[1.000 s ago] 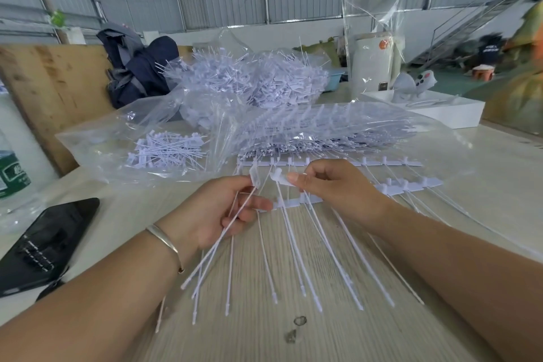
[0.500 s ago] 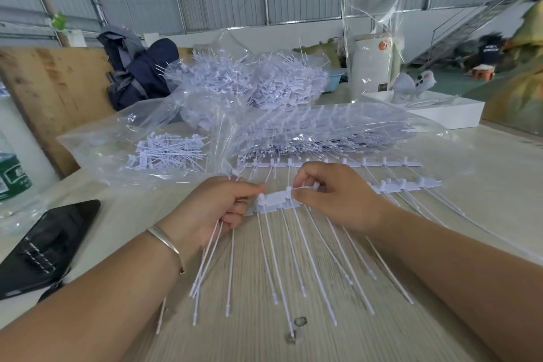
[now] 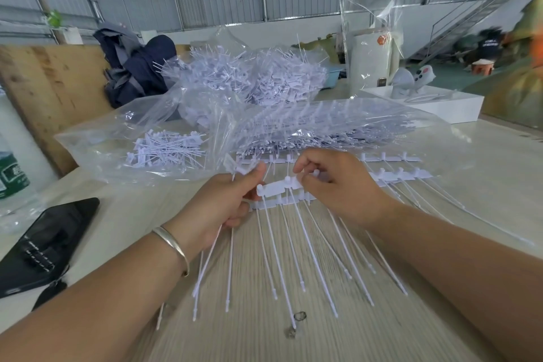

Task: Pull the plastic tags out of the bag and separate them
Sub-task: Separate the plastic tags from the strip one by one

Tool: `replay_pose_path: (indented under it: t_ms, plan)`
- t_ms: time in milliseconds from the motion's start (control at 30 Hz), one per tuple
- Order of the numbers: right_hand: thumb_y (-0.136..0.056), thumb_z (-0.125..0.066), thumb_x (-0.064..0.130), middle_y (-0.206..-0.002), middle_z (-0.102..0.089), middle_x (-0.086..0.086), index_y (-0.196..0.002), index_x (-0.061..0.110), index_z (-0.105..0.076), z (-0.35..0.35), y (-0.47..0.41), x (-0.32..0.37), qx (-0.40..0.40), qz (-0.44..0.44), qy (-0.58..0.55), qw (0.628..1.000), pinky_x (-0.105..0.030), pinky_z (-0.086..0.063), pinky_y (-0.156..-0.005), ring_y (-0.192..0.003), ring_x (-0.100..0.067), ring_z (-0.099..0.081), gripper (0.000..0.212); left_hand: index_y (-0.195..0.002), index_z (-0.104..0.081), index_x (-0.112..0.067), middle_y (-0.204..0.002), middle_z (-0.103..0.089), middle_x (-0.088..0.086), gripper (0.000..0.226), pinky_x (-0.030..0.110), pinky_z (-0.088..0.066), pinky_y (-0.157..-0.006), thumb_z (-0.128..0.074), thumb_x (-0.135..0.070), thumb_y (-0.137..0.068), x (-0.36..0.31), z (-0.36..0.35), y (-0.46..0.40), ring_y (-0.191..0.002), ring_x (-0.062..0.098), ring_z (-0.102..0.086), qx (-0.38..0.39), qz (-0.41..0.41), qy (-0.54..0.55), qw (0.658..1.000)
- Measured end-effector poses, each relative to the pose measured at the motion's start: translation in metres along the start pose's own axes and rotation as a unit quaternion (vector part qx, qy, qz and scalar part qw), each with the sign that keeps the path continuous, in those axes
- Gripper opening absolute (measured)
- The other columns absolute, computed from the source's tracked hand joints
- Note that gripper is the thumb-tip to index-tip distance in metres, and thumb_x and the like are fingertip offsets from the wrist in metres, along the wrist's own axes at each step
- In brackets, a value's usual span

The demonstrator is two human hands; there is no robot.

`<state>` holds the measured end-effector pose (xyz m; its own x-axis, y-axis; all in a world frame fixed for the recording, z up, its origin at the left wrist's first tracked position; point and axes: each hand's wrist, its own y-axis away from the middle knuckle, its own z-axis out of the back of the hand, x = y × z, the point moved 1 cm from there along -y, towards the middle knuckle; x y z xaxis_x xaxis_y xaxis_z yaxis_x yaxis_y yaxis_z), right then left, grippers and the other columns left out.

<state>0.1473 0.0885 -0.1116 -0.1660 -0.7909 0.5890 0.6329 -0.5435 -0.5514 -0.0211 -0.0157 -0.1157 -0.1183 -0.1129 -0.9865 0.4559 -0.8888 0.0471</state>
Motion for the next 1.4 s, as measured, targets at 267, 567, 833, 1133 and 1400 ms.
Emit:
replay_pose_path:
  t_ms: [267, 567, 833, 1133, 1400]
  plan:
    - [-0.084, -0.067, 0.02, -0.066, -0.055, 0.011, -0.087, 0.019, -0.065, 0.002, -0.001, 0.001, -0.023, 0.02, 0.078, 0.996, -0.043, -0.047, -0.087, -0.065, -0.008, -0.057, 0.004, -0.051, -0.056, -0.027, -0.059, -0.028, -0.003, 0.034, 0.015, -0.019, -0.036, -0.083, -0.032, -0.071, -0.001, 0.004, -0.001, -0.041, 0.009, -0.021, -0.019, -0.005, -0.04, 0.999]
    - [-0.079, -0.072, 0.041, -0.059, -0.051, 0.013, -0.075, 0.021, -0.065, 0.005, -0.003, 0.0, -0.041, -0.034, 0.056, 0.997, -0.036, -0.041, -0.09, -0.062, -0.001, -0.051, 0.023, -0.068, -0.066, -0.011, -0.047, -0.043, -0.005, 0.033, 0.015, -0.02, -0.036, -0.08, -0.041, -0.068, -0.003, 0.007, 0.003, -0.036, 0.006, -0.025, -0.001, -0.003, -0.056, 0.998]
    - [-0.073, -0.066, 0.05, -0.067, -0.058, 0.0, -0.081, 0.013, -0.066, -0.001, -0.001, 0.003, 0.095, -0.103, -0.171, 0.975, -0.023, -0.043, -0.07, -0.063, -0.007, -0.052, 0.038, -0.073, -0.064, -0.009, -0.055, -0.06, -0.006, 0.02, 0.012, -0.019, -0.03, -0.07, -0.028, -0.071, -0.004, -0.004, 0.007, -0.033, -0.001, -0.025, 0.129, 0.035, 0.112, 0.985]
    - [-0.071, -0.053, 0.068, -0.053, -0.047, 0.016, -0.075, 0.017, -0.064, -0.005, -0.001, -0.001, 0.085, -0.079, -0.061, 0.991, -0.018, -0.034, -0.057, -0.05, 0.001, -0.042, 0.052, -0.097, -0.067, -0.011, -0.108, -0.072, 0.01, 0.036, 0.011, -0.018, -0.031, -0.073, -0.034, -0.07, -0.008, 0.0, 0.007, -0.035, 0.0, -0.021, 0.162, 0.045, 0.099, 0.981]
    - [-0.075, -0.073, 0.049, -0.052, -0.052, 0.022, -0.067, 0.025, -0.066, 0.002, -0.002, -0.006, -0.011, -0.108, -0.028, 0.994, -0.021, -0.032, -0.058, -0.052, 0.003, -0.046, 0.026, -0.072, -0.056, -0.012, -0.054, -0.051, 0.001, 0.017, 0.014, -0.015, -0.036, -0.06, -0.015, -0.088, -0.007, 0.008, 0.002, -0.034, 0.008, -0.022, 0.048, 0.024, 0.009, 0.998]
